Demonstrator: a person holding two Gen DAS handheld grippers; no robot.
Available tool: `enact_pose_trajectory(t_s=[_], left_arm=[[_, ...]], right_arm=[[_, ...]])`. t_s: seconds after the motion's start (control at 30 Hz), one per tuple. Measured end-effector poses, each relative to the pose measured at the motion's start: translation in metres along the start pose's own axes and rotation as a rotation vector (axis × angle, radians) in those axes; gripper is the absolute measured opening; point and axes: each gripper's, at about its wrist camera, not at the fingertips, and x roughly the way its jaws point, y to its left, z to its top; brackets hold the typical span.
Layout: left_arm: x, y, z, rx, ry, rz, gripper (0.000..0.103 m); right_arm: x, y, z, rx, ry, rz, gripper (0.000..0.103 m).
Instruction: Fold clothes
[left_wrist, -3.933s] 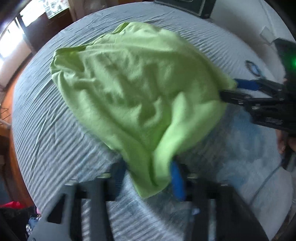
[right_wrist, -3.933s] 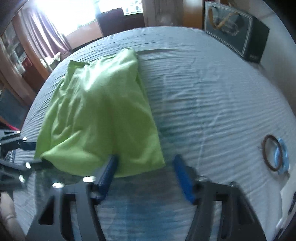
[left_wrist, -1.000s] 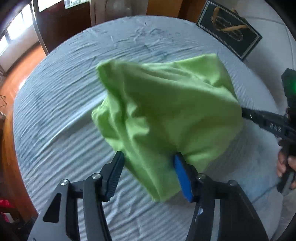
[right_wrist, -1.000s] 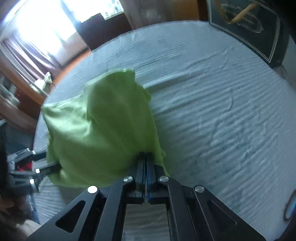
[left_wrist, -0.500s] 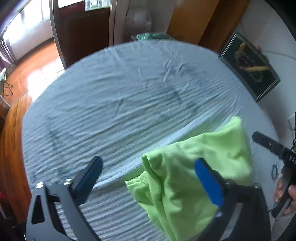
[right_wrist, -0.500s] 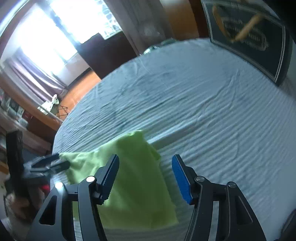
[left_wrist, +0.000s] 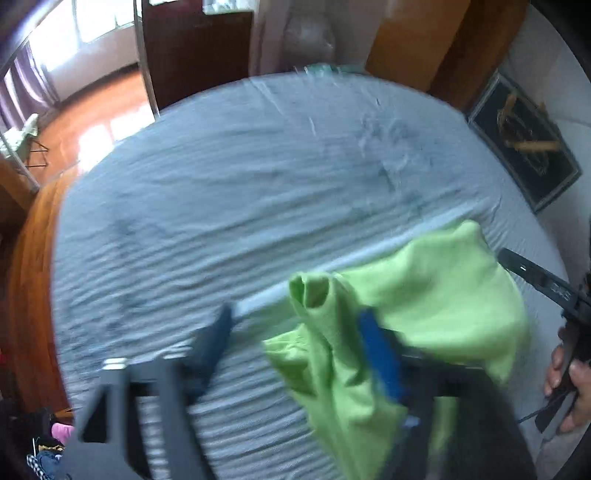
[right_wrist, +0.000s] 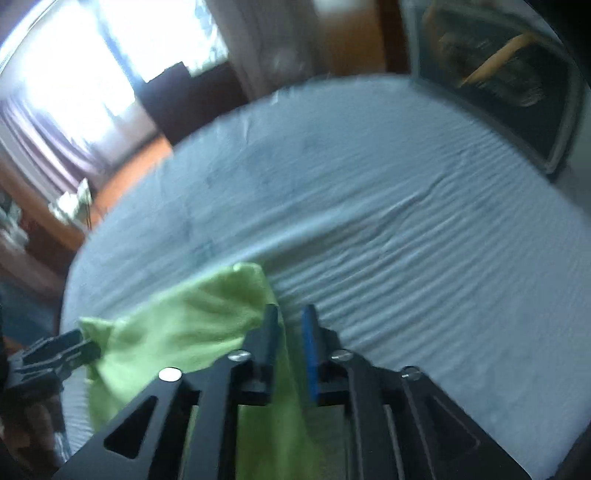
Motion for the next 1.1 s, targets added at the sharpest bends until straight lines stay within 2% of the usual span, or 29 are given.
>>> enact_pose_trajectory(t_s=[0.07,0.17,0.2,0.23,0.27,0.4,0.47,0.53,0.6,0.67,0.73,0.77,0.8,0.83,0.87,0.93,1.0,1.07,1.1], left_arm=[[-0.013,-0.003,-0.006,0.012,-0.017,-0.026,0.095],[-0.012,-0.015,-0.013,0.027,-0.003,-0.078,0.094],[-0.008,-0.018,-0.012,0.035,-0.010,-0.080,0.091],[-0.004,-0.022,-0.011,0.043,-0.017,-0.081,0.079],[0.000,-0.025,-0.010,0.051,-0.025,-0.082,0.072],[0.017,-0.039,-0.006,0.083,-0.053,-0.087,0.067],[0.029,-0.039,-0.005,0.104,-0.030,-0.024,0.065],[0.040,-0.025,-0.009,0.077,-0.002,0.013,0.064],[0.042,-0.013,-0.012,0.062,0.016,0.055,0.068],[0.035,-0.013,-0.010,0.055,0.021,0.047,0.068],[0.022,-0.015,-0.010,0.054,0.012,0.028,0.069],[0.015,-0.016,-0.012,0.057,0.005,0.014,0.073],[0.006,-0.020,-0.017,0.068,-0.002,-0.009,0.080],[-0.003,-0.023,-0.022,0.080,-0.010,-0.034,0.091],[-0.007,-0.029,-0.026,0.095,-0.008,-0.048,0.096],[-0.015,-0.039,-0.034,0.126,-0.001,-0.075,0.096],[-0.011,-0.045,-0.041,0.158,0.024,-0.069,0.095],[-0.004,-0.049,-0.048,0.180,0.061,-0.062,0.077],[0.002,-0.048,-0.051,0.179,0.092,-0.056,0.074]], right_arm=[[-0.027,0.002,-0.011,-0.003,-0.053,0.046,0.023],[-0.039,0.011,-0.028,-0.037,-0.025,0.110,0.023],[-0.042,0.013,-0.033,-0.048,-0.017,0.129,0.023],[-0.041,0.015,-0.037,-0.054,-0.012,0.134,0.022],[-0.040,0.016,-0.041,-0.059,-0.007,0.139,0.022],[-0.034,0.023,-0.050,-0.083,0.009,0.158,0.022],[-0.028,0.026,-0.054,-0.094,0.020,0.156,0.022],[-0.022,0.019,-0.056,-0.087,0.042,0.110,0.022],[-0.018,0.010,-0.060,-0.069,0.058,0.052,0.022],[-0.024,0.002,-0.061,-0.056,0.040,-0.022,0.022],[-0.037,0.000,-0.063,-0.034,0.000,0.018,0.022],[-0.043,0.004,-0.064,-0.041,-0.015,0.048,0.023],[-0.049,0.009,-0.065,-0.049,-0.029,0.077,0.023],[-0.051,0.017,-0.068,-0.072,-0.036,0.100,0.023],[-0.052,0.025,-0.070,-0.094,-0.042,0.123,0.024],[-0.049,0.034,-0.073,-0.117,-0.037,0.150,0.024],[-0.044,0.041,-0.075,-0.133,-0.030,0.163,0.024],[-0.035,0.045,-0.075,-0.142,-0.009,0.175,0.024],[-0.029,0.045,-0.077,-0.149,0.017,0.156,0.024]])
